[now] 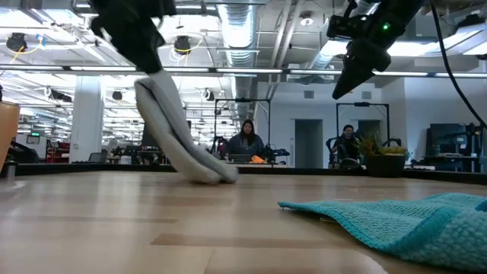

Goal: Fold microfiber towels
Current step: Put the folded gray towel into the orange bin

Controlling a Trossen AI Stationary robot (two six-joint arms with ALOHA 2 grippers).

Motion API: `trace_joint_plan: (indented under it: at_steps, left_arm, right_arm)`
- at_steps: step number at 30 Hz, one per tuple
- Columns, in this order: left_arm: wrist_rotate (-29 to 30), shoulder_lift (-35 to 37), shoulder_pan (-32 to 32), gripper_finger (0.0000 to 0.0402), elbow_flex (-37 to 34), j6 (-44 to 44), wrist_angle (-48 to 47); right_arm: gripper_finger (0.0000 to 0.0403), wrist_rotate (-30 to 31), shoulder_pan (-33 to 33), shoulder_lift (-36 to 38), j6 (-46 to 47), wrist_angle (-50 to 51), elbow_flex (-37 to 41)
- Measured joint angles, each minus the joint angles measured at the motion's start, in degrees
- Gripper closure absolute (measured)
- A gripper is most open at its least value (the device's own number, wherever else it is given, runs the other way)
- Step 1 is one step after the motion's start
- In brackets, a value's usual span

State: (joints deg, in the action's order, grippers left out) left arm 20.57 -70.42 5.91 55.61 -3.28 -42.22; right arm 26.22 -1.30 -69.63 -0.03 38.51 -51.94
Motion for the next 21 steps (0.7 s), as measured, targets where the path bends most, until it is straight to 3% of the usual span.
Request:
trace_joint_plan:
  at_steps: [17, 21]
  left_arm:
    - [-1.1, 4.9, 19.1, 0.0401, 0.0, -19.0, -3.4]
    - [3.6, 4.8, 24.4, 0.0401, 2.0, -23.1, -3.5]
  right_arm:
    - [0.0214, -0.6, 0.0, 0.0, 4.8, -1.3, 0.0]
    - [0.0214, -0.6, 0.0, 0.0, 6.5, -1.3, 0.0]
